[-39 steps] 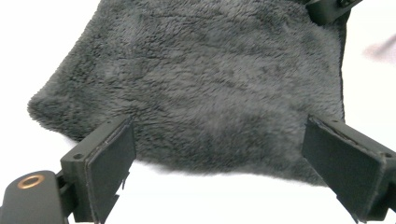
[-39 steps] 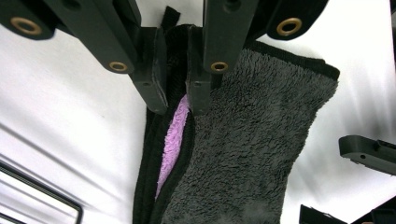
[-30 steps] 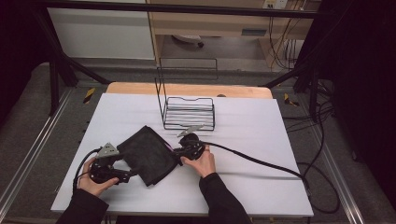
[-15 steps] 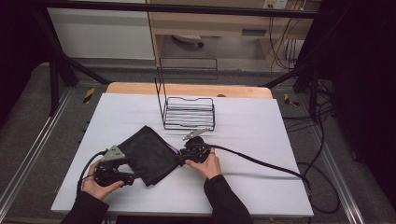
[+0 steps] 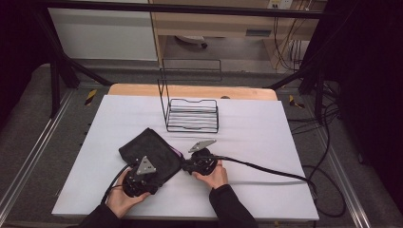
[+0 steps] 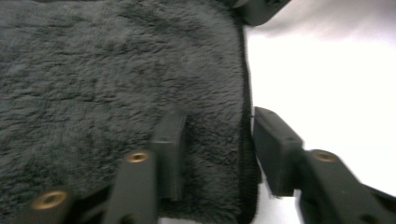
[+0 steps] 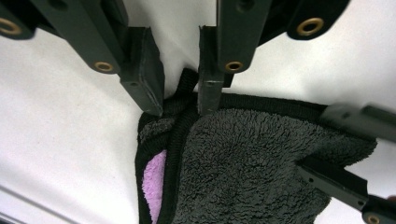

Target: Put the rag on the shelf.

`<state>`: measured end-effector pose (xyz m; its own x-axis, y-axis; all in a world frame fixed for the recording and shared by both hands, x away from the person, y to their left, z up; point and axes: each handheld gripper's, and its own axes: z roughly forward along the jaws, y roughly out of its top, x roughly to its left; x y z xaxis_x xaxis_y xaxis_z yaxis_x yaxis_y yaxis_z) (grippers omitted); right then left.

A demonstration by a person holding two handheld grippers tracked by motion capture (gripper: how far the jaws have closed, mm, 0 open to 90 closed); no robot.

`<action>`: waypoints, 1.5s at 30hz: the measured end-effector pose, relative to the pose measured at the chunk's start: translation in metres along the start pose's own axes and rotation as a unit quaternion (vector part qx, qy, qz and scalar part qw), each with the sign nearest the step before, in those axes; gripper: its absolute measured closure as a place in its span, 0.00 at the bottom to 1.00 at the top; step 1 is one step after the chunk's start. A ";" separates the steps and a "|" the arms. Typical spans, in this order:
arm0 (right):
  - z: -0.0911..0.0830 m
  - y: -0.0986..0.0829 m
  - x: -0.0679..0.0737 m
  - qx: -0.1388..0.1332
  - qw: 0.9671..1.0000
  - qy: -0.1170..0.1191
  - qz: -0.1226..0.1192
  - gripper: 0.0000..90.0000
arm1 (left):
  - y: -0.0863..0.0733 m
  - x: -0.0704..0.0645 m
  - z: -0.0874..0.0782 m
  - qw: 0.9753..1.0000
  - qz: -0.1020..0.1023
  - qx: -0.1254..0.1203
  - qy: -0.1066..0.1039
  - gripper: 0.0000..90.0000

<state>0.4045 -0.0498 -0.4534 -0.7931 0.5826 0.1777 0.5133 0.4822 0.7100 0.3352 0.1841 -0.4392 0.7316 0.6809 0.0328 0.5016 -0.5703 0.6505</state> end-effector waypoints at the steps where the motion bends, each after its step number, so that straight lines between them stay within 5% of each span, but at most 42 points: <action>1: 0.000 -0.001 0.001 -0.002 1.000 -0.002 -0.001 0.84 | 0.000 0.000 0.000 1.000 -0.004 0.002 0.004 0.64; 7: -0.001 -0.002 0.002 -0.003 1.000 -0.011 -0.006 0.90 | 0.004 0.001 0.000 1.000 -0.010 0.014 0.018 0.84; 11: -0.004 -0.004 0.004 -0.003 1.000 -0.014 -0.008 0.89 | 0.005 0.013 -0.003 0.998 -0.051 0.016 -0.018 0.88; 15: -0.002 -0.006 0.003 -0.007 1.000 -0.011 -0.007 0.97 | 0.000 0.027 -0.012 0.994 -0.097 -0.013 -0.054 0.90; 20: -0.008 -0.002 0.000 -0.011 1.000 -0.001 0.004 1.00 | 0.000 0.030 -0.020 0.993 -0.101 -0.027 -0.050 0.90; 28: -0.040 0.013 -0.006 -0.018 1.000 -0.001 0.003 1.00 | 0.000 0.034 -0.037 0.991 -0.115 -0.062 -0.041 0.90; 32: -0.046 0.013 -0.004 -0.007 1.000 -0.002 -0.002 1.00 | -0.001 0.029 -0.034 0.991 -0.114 -0.059 -0.044 0.90; 40: -0.078 0.005 0.008 0.023 1.000 -0.008 -0.015 1.00 | -0.004 -0.001 -0.023 0.994 -0.076 -0.029 -0.078 0.89; 45: -0.090 -0.021 0.009 0.044 0.999 -0.008 -0.010 1.00 | -0.003 -0.019 -0.013 0.995 -0.045 -0.014 -0.086 0.88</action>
<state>0.3575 -0.1135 -0.4057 -0.7982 0.5827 0.1529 0.5254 0.5491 0.6500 0.3136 0.1786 -0.4313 0.7539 0.6383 -0.1555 0.5575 -0.4964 0.6654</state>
